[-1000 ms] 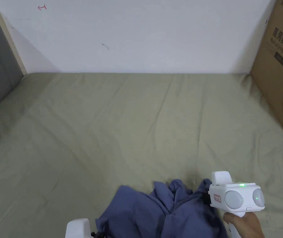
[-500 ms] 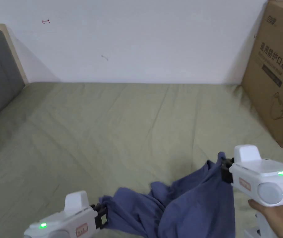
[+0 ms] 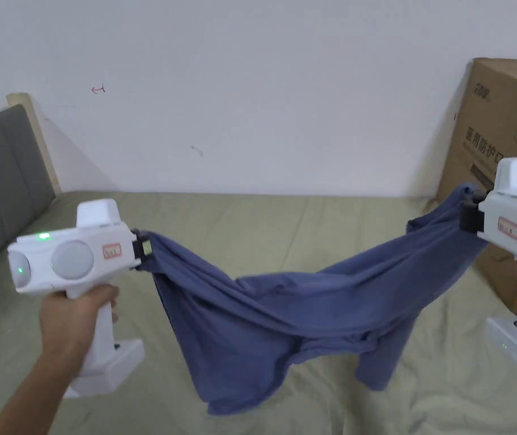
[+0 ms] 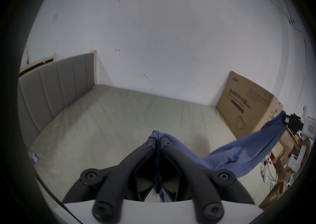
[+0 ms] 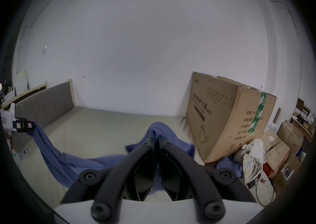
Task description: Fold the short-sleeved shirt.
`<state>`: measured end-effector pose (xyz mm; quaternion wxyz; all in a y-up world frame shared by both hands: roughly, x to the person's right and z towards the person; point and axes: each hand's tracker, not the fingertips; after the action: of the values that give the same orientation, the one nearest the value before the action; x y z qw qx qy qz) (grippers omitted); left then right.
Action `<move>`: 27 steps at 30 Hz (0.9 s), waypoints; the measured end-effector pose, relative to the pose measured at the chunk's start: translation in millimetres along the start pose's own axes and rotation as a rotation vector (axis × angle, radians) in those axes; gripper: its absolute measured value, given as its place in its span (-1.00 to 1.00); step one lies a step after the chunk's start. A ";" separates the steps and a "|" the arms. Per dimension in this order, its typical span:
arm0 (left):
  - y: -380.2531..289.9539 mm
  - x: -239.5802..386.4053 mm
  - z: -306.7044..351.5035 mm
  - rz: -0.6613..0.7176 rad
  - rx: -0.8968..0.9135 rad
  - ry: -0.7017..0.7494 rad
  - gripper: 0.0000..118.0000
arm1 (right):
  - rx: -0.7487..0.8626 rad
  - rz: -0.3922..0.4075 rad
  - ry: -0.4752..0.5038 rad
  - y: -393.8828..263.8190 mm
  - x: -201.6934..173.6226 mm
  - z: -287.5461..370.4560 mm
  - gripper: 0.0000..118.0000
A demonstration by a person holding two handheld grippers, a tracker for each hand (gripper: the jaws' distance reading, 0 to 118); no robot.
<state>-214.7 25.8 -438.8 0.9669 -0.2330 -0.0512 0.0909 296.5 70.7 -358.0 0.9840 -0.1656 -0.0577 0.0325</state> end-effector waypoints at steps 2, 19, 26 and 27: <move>26.3 -7.2 -3.6 0.020 0.028 0.008 -0.96 | 0.016 -0.014 -0.004 14.1 3.9 -11.7 -0.97; 65.8 -31.0 -49.9 -0.008 0.051 0.097 -0.96 | 0.007 -0.004 -0.010 -0.6 -25.4 -63.3 -0.97; -35.6 -64.9 -50.8 0.020 -0.083 0.104 -0.96 | -0.142 -0.043 0.049 -105.4 -49.7 -59.9 -0.97; -50.2 -68.9 -48.3 0.026 -0.105 0.102 -0.96 | -0.162 -0.046 0.054 -119.5 -52.3 -57.2 -0.97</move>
<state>-267.6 -53.2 -462.4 0.9534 -0.2883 -0.0036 0.0888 257.1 -64.8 -377.6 0.9691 -0.2440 -0.0372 0.0009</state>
